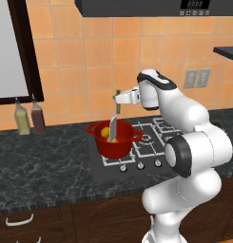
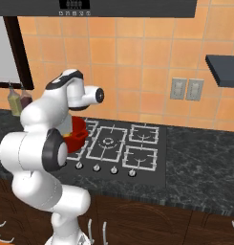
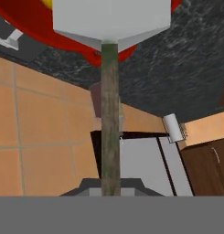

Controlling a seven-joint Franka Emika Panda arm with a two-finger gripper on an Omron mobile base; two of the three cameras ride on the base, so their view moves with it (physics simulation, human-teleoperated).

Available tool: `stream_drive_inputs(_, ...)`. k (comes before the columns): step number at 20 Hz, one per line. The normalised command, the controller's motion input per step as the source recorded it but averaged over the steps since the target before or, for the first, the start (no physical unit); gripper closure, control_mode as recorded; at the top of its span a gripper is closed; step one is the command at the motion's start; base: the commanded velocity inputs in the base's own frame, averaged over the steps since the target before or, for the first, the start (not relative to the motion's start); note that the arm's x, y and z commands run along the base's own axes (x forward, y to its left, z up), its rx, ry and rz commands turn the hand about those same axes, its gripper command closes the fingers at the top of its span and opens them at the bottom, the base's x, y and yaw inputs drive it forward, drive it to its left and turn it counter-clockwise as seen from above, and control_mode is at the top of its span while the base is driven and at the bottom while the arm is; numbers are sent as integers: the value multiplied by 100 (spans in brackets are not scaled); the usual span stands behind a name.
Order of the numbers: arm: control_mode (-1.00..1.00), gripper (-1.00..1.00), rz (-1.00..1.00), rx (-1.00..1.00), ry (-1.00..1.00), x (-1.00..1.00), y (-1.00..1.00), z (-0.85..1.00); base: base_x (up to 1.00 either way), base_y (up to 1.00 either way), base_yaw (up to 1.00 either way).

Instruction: Put the squash and lemon in the pot. Retrieve the spatula and lightly stir the vegetables in the pot.

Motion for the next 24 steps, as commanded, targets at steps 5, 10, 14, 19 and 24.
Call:
stream_drive_inputs(5, -100, 100, -4, -2, 1, 0, -3, -7, 0, 0, 0)
stream_drive_inputs(10, -100, 100, 0, 0, 0, -9, -11, 6, 0, 0, 0)
stream_drive_inputs(14, -100, 100, 0, 0, -8, -4, -10, 18, 0, 0, 0)
stream_drive_inputs(19, -100, 100, -5, 1, -6, 18, 0, -1, 0, 0, 0)
stream_drive_inputs(24, -100, 100, -6, 0, 0, 8, 0, -16, 0, 0, 0)
